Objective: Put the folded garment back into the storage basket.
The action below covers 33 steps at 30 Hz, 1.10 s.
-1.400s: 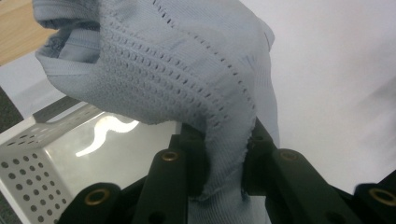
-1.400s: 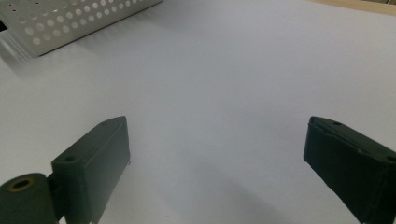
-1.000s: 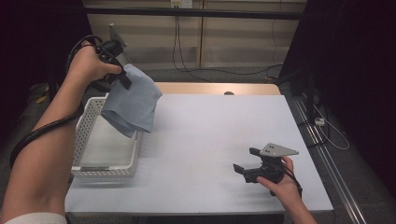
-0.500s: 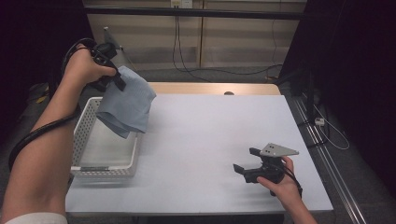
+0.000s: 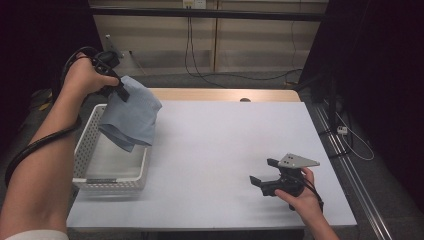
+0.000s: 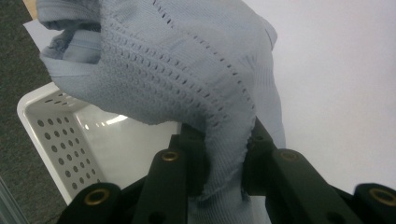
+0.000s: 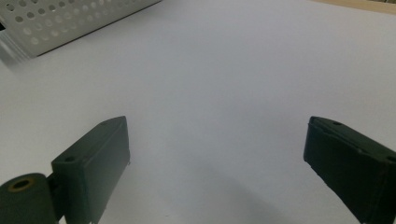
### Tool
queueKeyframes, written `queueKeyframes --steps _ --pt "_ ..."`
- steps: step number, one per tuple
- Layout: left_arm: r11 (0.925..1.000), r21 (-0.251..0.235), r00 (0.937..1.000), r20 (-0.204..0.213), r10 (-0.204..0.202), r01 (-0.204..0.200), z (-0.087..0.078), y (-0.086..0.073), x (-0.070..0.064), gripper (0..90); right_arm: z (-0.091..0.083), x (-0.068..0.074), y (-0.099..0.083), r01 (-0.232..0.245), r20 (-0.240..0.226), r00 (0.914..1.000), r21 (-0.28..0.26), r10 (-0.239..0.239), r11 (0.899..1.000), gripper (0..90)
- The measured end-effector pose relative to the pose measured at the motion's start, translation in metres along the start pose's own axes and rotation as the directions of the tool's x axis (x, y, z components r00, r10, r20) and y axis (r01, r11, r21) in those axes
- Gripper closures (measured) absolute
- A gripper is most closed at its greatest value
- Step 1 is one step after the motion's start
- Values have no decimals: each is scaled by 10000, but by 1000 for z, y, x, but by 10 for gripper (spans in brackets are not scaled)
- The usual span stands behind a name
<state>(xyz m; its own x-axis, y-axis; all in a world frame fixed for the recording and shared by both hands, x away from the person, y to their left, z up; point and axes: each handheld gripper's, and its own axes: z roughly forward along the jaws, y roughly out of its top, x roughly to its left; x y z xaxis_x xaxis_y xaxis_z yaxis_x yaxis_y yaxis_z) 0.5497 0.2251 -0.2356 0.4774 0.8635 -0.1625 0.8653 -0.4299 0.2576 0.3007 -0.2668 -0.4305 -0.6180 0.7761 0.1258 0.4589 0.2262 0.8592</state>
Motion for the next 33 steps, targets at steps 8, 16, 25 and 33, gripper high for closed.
queueKeyframes --steps 8,16,25,33 --pt "9999 -17 9999 49 -145 145 -2 -10 9 753 0 0 0 4 33 10000 -26 -4 10000 70" --pt "9996 -56 9995 153 -260 261 -5 -18 15 753 -1 1 1 -41 38 10000 -74 41 10000 70" --pt "9997 114 9995 218 -225 223 0 -27 17 753 -1 2 2 -33 50 10000 -82 33 10000 70" --pt "9994 221 9993 272 -272 266 0 -34 20 753 -1 2 1 -6 31 10000 -76 6 10000 70"
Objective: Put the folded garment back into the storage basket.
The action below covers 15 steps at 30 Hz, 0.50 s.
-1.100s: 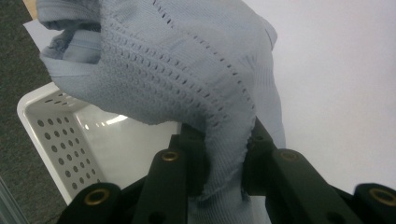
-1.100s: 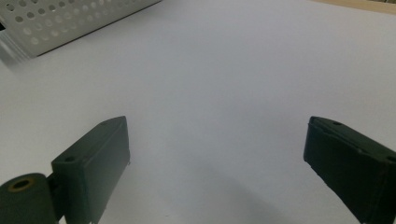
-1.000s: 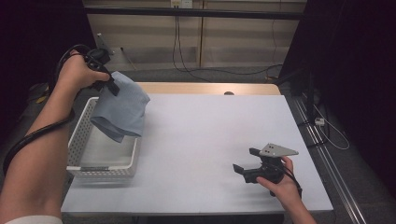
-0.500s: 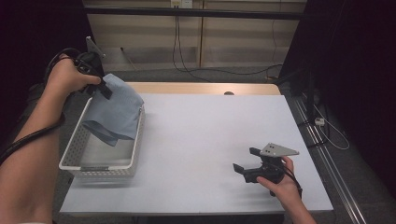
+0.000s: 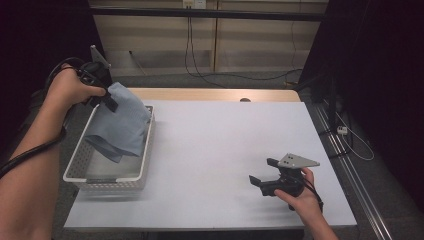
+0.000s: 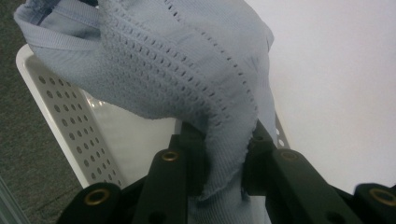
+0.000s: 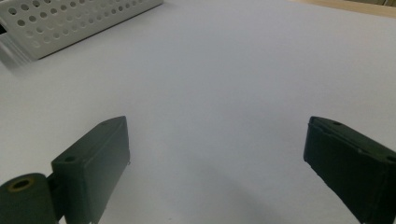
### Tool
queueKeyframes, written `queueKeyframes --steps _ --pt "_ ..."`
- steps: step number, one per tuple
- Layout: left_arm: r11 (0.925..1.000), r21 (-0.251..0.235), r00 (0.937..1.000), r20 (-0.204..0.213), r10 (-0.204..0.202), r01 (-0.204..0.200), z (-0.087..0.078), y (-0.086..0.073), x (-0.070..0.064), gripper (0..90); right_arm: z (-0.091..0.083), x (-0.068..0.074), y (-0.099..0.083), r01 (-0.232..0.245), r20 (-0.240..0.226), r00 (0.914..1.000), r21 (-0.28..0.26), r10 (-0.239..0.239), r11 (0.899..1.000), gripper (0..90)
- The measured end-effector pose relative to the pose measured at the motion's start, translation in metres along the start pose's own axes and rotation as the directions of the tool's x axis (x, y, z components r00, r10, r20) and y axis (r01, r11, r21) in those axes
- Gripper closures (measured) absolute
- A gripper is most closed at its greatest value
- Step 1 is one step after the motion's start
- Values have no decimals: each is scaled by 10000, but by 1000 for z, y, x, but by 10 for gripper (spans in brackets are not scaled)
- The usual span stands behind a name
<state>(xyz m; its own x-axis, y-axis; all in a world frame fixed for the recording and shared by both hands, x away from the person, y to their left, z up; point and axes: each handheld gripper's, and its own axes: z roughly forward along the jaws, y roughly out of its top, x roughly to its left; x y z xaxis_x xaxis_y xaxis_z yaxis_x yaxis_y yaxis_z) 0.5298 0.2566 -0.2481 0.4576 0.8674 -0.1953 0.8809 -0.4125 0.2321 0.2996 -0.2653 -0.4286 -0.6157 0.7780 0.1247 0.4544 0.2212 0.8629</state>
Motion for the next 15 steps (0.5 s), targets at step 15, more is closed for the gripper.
queueKeyframes --steps 15 --pt "9999 147 9998 194 42 -45 8 -10 -1 752 0 1 1 21 -5 10000 -27 -21 10000 70"
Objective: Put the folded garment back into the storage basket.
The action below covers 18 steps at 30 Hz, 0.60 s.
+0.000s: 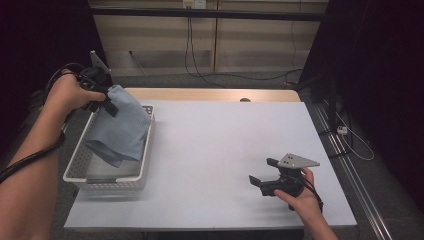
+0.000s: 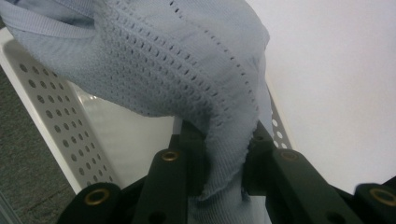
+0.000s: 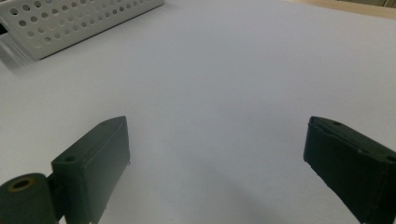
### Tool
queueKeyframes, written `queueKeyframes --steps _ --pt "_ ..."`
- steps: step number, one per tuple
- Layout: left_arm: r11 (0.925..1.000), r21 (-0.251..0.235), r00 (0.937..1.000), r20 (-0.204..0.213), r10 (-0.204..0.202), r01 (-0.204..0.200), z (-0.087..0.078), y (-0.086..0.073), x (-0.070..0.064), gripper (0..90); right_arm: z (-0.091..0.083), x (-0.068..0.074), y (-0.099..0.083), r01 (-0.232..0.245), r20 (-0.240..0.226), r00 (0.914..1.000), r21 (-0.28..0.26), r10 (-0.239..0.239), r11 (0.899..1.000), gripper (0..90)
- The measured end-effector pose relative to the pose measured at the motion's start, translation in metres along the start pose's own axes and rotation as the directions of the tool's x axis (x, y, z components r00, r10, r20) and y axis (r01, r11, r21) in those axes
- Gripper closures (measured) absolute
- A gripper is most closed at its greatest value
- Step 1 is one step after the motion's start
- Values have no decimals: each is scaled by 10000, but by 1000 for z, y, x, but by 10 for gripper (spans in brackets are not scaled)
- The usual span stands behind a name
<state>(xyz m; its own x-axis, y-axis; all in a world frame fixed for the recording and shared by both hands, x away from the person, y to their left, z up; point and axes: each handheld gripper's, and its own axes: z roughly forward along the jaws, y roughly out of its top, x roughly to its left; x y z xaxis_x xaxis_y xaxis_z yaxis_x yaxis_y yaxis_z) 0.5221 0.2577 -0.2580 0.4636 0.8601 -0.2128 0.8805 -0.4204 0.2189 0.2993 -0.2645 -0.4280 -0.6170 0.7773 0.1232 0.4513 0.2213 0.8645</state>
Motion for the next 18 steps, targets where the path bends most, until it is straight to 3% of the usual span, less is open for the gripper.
queueKeyframes --steps 18 --pt "9999 9 9997 193 -122 121 6 -14 3 751 0 1 0 58 -54 10000 12 -58 10000 70"
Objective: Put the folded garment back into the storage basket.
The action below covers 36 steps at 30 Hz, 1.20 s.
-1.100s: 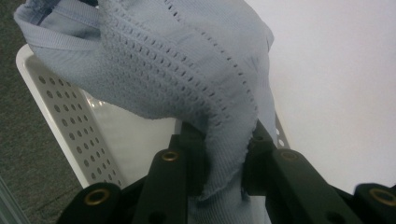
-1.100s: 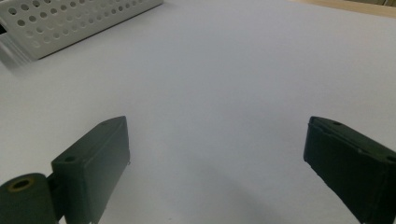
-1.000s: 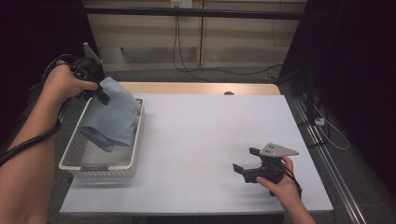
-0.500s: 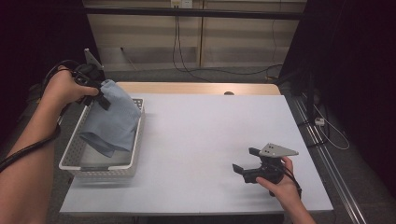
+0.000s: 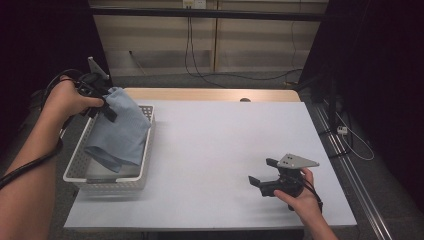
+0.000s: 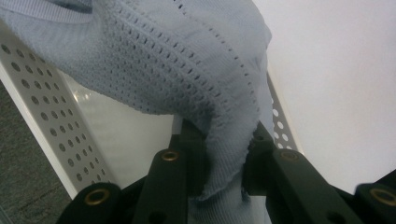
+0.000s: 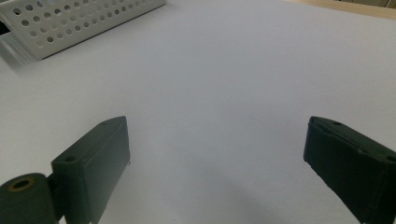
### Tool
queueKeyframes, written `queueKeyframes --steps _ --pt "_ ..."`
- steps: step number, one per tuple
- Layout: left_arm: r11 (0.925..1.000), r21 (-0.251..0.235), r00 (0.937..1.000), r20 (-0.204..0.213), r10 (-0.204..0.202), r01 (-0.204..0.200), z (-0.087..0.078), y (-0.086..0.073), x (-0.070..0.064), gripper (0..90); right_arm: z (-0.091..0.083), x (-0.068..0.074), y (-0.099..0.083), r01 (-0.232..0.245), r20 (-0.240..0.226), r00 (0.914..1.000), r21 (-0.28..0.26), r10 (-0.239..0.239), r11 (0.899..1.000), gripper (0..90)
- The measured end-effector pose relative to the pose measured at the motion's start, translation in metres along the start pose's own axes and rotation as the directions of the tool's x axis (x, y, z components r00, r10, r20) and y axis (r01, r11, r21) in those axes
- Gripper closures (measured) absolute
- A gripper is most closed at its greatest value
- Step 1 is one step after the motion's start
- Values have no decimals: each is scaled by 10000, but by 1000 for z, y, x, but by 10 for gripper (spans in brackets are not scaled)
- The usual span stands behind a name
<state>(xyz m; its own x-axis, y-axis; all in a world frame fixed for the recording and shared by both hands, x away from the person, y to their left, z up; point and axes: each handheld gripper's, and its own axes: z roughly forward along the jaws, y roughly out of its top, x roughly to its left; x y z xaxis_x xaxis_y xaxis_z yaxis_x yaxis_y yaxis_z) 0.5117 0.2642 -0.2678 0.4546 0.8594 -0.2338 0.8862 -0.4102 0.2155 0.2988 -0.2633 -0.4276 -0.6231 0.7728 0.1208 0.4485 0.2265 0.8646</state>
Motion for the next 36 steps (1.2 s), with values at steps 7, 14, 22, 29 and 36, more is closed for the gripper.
queueKeyframes --steps 7,14,22,29,36 --pt "9999 -23 9999 64 -135 135 4 -5 2 751 0 0 0 14 -6 10000 -4 -14 10000 70" --pt "9996 -29 9996 -38 -288 288 6 -10 5 751 0 0 0 7 -10 10000 -16 -7 10000 70" --pt "9993 -34 9993 40 -377 377 12 -19 9 750 0 1 1 32 -25 10000 -30 -32 10000 70" --pt "9993 26 9992 157 -380 380 20 -23 10 749 -1 0 0 53 -9 10000 -20 -53 10000 71" --pt "9991 -76 9987 300 -421 423 24 -25 6 748 -1 0 0 55 -13 10000 -28 -55 10000 70"
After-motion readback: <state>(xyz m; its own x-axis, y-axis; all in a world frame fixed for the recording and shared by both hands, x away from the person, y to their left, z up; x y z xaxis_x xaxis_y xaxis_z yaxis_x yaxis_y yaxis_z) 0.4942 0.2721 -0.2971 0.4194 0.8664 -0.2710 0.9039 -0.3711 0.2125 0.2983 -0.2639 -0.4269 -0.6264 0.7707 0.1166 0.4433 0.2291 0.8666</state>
